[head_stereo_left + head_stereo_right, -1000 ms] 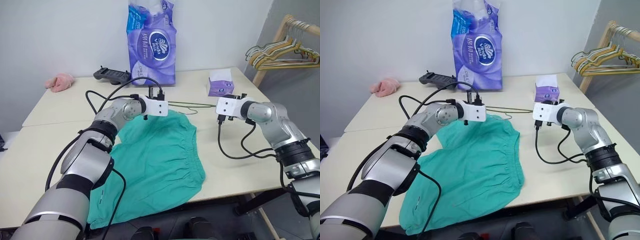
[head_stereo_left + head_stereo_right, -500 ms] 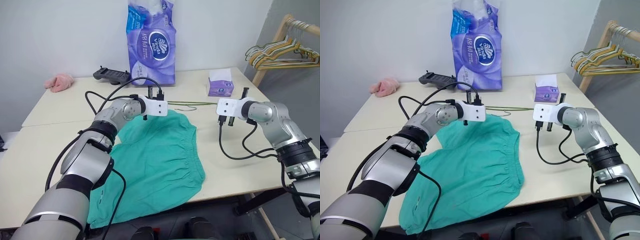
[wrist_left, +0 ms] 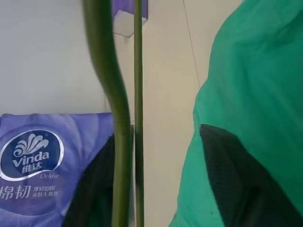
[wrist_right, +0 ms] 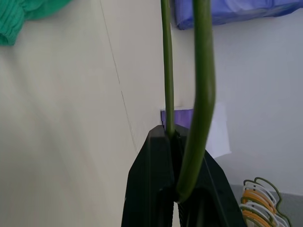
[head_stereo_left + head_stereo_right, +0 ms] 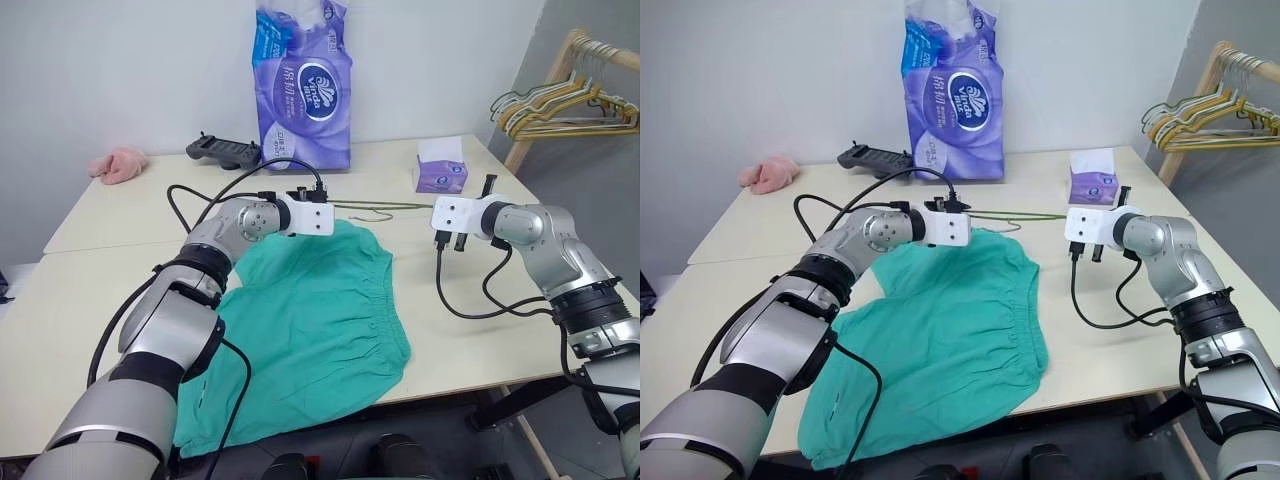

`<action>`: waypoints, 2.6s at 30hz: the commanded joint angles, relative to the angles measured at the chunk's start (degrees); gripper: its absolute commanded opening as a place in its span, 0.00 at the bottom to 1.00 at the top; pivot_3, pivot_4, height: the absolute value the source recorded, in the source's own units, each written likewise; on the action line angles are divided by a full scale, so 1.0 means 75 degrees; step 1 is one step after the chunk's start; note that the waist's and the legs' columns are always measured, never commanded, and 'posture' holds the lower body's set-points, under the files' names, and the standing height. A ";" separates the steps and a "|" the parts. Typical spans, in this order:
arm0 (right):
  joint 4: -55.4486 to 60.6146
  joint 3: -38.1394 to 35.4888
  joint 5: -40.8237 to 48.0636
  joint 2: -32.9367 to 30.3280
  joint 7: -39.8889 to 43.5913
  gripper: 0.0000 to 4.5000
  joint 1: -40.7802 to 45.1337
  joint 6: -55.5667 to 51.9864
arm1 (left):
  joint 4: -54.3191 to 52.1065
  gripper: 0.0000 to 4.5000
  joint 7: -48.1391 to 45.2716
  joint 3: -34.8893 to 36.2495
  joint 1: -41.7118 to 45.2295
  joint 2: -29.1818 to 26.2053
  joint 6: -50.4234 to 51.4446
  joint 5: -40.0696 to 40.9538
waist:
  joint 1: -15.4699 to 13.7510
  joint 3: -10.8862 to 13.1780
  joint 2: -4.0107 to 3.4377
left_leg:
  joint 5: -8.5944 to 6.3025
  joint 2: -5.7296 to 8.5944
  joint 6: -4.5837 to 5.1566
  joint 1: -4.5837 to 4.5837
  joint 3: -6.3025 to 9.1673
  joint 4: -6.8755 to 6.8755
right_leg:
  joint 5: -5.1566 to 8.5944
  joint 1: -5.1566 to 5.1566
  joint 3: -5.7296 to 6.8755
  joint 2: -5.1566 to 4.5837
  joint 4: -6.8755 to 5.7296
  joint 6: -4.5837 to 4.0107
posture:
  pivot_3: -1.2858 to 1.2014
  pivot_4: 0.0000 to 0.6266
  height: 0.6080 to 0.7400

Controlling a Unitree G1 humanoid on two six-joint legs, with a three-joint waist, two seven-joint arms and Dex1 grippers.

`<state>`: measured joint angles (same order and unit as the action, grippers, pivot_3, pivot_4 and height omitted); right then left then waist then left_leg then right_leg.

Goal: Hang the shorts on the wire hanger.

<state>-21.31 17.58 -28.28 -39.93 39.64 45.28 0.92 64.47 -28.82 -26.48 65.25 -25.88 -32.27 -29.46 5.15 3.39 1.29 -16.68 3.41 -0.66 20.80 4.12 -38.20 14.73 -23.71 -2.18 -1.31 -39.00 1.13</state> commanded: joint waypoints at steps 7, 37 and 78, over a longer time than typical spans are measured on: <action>0.0293 -0.0423 0.0205 -0.0521 -0.0036 0.00 -0.0426 0.0052 | -0.0695 1.00 -0.0169 0.0820 -0.0246 -0.0739 -0.0944 0.0757 | -0.0009 0.0001 0.0000 | 0.0000 0.0000 0.0000 0.0004 0.0001 -0.0005 | 0.0000 -0.0002 0.0000 -0.0001 0.0000 0.0000 | 0.47 0.06 1.00; 0.4422 -0.4379 0.9254 -0.4651 0.6483 0.00 -0.9002 -0.9151 | -0.7856 1.00 -0.4378 0.2381 -0.5406 -0.0719 0.5028 0.5543 | -0.0194 0.0116 -0.0014 | -0.0068 -0.0013 0.0071 -0.0030 0.0002 -0.0097 | 0.0041 0.0088 0.0008 0.0001 0.0015 0.0079 | 0.47 0.18 1.00; 0.3811 -0.1788 0.9224 -0.3629 0.5210 0.00 -0.6447 -0.9222 | -0.8778 1.00 -0.4270 0.2458 -0.5845 -0.0817 0.5586 0.5603 | -0.0458 0.0265 0.0003 | -0.0069 -0.0015 0.0069 -0.0025 -0.0003 -0.0099 | 0.0041 0.0082 0.0005 0.0003 0.0022 0.0088 | 0.49 0.15 1.00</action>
<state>6.58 4.01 40.63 -66.92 78.76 -4.20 -67.96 -1.30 -60.75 -8.69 20.48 -31.94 10.56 11.79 1.71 5.37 1.31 -17.20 3.30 -0.14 20.63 4.10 -38.94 15.04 -23.11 -2.16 -1.29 -38.82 1.79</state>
